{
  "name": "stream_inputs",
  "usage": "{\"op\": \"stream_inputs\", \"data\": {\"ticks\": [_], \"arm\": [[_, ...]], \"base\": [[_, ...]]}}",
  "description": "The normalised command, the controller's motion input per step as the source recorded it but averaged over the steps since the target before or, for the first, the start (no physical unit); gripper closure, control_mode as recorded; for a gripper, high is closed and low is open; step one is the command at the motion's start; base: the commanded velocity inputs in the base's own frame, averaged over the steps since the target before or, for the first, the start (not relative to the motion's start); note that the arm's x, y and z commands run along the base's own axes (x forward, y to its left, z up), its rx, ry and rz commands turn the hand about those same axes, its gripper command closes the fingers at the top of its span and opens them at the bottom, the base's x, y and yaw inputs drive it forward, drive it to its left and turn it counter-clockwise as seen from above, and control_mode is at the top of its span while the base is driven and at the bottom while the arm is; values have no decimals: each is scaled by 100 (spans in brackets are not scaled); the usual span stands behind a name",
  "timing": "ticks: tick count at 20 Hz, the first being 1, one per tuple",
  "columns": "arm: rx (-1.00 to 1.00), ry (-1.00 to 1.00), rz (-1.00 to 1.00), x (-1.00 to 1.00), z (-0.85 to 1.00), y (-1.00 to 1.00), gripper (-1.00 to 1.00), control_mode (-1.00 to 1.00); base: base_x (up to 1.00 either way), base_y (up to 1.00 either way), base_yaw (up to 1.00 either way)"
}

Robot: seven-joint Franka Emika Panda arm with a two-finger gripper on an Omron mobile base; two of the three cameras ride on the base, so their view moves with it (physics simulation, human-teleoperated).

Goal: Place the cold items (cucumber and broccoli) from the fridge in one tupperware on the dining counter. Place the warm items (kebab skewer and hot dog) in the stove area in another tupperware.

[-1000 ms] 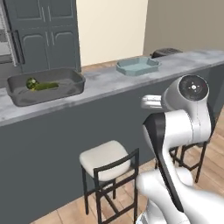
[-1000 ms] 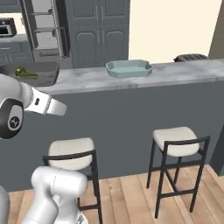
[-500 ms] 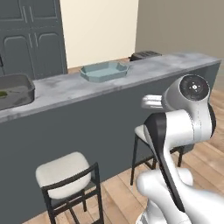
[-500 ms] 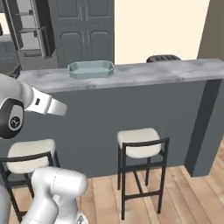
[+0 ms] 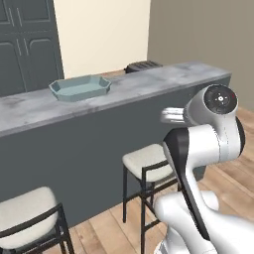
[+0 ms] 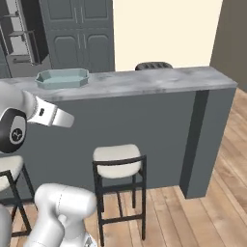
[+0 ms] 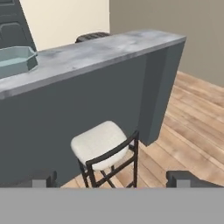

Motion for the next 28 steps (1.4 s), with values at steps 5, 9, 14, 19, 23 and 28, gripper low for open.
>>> {"op": "stream_inputs", "data": {"ticks": [5, 9, 14, 19, 23, 28], "arm": [[0, 0, 0, 0, 0, 0, -100, 100], [0, 0, 0, 0, 0, 0, -100, 100], [0, 0, 0, 0, 0, 0, -100, 100], [0, 0, 0, 0, 0, 0, -100, 100], [0, 0, 0, 0, 0, 0, -100, 100], [0, 0, 0, 0, 0, 0, -100, 100]], "base": [[14, -75, 16], [21, -71, 23], [22, -77, 30], [8, -97, 27], [5, -100, 21], [2, -100, 20]]}}
